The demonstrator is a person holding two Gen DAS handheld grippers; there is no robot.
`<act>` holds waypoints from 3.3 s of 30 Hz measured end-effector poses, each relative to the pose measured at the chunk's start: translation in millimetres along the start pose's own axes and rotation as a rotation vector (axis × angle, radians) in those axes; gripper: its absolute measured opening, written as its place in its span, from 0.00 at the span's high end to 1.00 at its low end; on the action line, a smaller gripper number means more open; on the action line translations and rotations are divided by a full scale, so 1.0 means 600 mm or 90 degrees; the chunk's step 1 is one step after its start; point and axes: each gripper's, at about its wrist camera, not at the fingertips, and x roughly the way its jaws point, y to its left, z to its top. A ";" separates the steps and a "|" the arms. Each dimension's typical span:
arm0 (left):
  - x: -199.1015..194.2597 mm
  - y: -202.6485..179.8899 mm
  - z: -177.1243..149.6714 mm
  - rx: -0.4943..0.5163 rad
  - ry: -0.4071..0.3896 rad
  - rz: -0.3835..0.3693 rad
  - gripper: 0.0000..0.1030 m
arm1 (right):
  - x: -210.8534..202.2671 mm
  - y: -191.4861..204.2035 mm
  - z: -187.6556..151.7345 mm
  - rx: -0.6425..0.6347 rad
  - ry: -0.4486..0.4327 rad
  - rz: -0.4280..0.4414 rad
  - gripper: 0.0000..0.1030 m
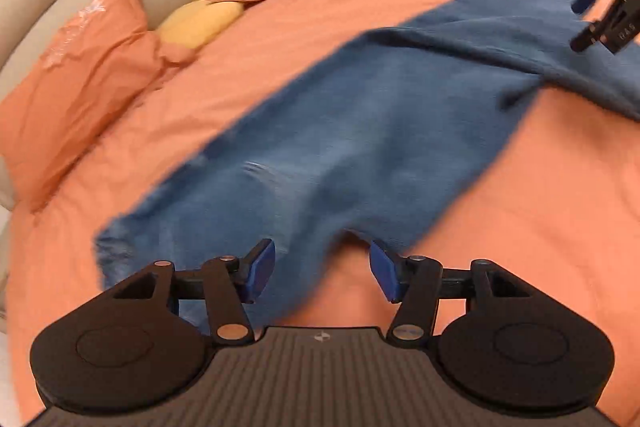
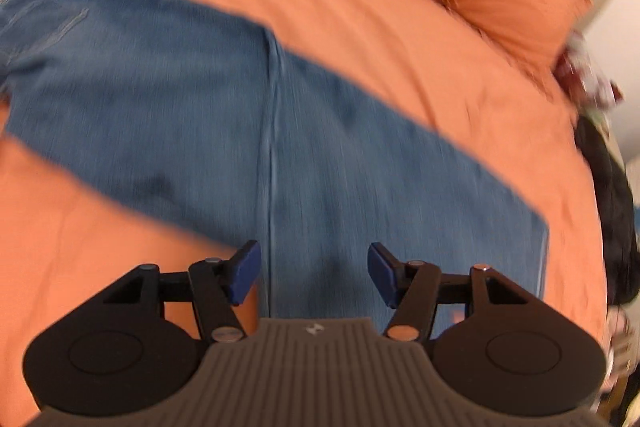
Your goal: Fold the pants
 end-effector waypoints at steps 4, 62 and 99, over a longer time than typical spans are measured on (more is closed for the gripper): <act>0.016 -0.045 -0.017 -0.065 -0.004 -0.010 0.37 | -0.021 -0.016 -0.103 0.031 0.019 0.044 0.46; 0.116 -0.088 0.057 -0.116 0.148 0.059 0.91 | 0.210 -0.547 -0.011 0.201 0.038 -0.133 0.75; 0.047 0.003 -0.036 -0.430 0.093 -0.021 0.78 | 0.157 -0.486 -0.183 0.547 0.016 -0.047 0.89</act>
